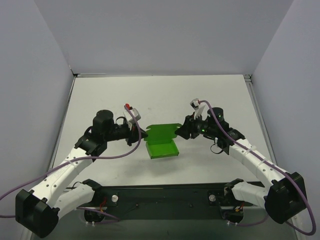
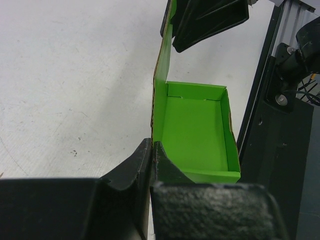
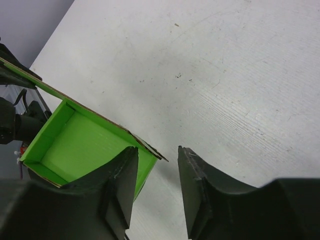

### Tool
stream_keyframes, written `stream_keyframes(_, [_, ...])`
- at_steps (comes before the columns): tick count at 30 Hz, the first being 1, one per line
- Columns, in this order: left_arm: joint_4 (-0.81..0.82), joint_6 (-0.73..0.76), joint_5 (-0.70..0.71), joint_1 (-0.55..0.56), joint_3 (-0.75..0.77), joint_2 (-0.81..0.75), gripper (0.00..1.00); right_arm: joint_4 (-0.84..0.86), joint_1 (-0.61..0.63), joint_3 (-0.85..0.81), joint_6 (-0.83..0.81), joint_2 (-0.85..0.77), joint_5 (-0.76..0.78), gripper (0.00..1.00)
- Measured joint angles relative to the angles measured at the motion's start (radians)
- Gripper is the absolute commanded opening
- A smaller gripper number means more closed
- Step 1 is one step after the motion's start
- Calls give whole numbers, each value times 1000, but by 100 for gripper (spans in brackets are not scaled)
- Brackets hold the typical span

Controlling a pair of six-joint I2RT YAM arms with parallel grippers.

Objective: Fold the paper box

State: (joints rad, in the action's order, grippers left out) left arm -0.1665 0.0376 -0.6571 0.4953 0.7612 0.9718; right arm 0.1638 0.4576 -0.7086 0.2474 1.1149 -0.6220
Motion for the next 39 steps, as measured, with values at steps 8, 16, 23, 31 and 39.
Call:
stream_keyframes(8, [6, -3, 7, -1, -2, 0, 0, 6, 0, 1, 11, 0, -22, 1])
stream_keyframes(16, [13, -13, 84, 0, -3, 14, 0, 15, 62, 1, 7, 10, 66, 0])
stream_keyframes(23, [9, -26, 264, 80, -3, 41, 0, 31, 169, 1, 13, 73, 304, 0])
stream_keyframes(31, [22, -34, 552, 217, -2, 90, 0, 142, 285, 81, 21, 79, 586, 0])
stream_keyframes(39, [179, -34, 741, 302, -44, 200, 0, 261, 330, 180, 17, 86, 732, 0])
